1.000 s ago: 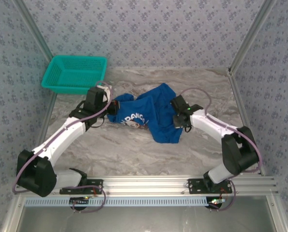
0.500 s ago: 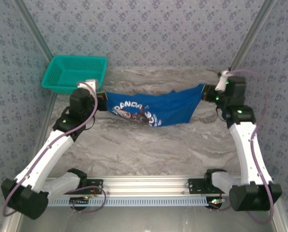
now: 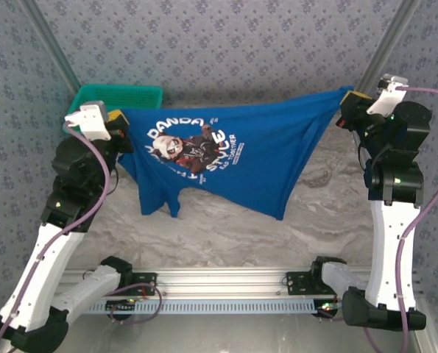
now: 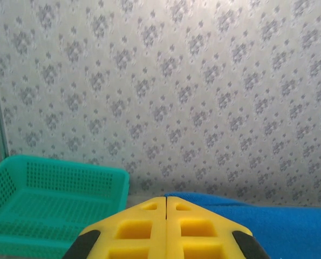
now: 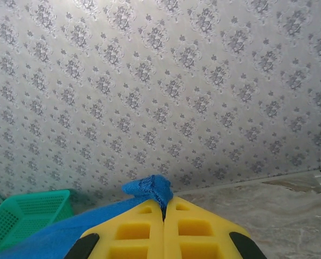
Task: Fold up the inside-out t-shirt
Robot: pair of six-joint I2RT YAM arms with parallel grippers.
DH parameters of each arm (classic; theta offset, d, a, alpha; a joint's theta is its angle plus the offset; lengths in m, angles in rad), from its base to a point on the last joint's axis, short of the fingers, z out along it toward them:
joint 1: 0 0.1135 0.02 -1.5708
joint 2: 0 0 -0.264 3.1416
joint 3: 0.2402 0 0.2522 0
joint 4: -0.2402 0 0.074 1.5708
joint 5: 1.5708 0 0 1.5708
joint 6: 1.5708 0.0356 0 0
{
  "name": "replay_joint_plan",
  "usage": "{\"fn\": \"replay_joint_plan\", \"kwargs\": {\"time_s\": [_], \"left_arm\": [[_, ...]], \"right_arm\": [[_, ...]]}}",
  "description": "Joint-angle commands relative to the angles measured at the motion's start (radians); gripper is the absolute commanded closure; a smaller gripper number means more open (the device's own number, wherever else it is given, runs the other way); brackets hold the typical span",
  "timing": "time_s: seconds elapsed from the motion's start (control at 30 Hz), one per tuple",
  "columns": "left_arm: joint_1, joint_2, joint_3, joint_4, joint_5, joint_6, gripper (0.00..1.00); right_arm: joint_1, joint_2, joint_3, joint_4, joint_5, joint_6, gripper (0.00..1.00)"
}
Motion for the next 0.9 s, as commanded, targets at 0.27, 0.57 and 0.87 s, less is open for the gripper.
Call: {"fn": "replay_joint_plan", "kwargs": {"time_s": [0.27, 0.57, 0.87], "left_arm": [[0.005, -0.077, 0.206, -0.126, 0.105, 0.032, 1.00], [0.005, -0.064, 0.242, -0.206, 0.041, 0.052, 1.00], [0.040, 0.441, 0.238, -0.089, 0.033, 0.076, 1.00]], "right_arm": [[-0.012, -0.088, 0.240, -0.140, -0.004, -0.035, 1.00], [-0.012, -0.080, 0.280, -0.152, 0.041, -0.022, 1.00], [0.012, 0.292, 0.175, 0.017, 0.146, -0.070, 1.00]]}}
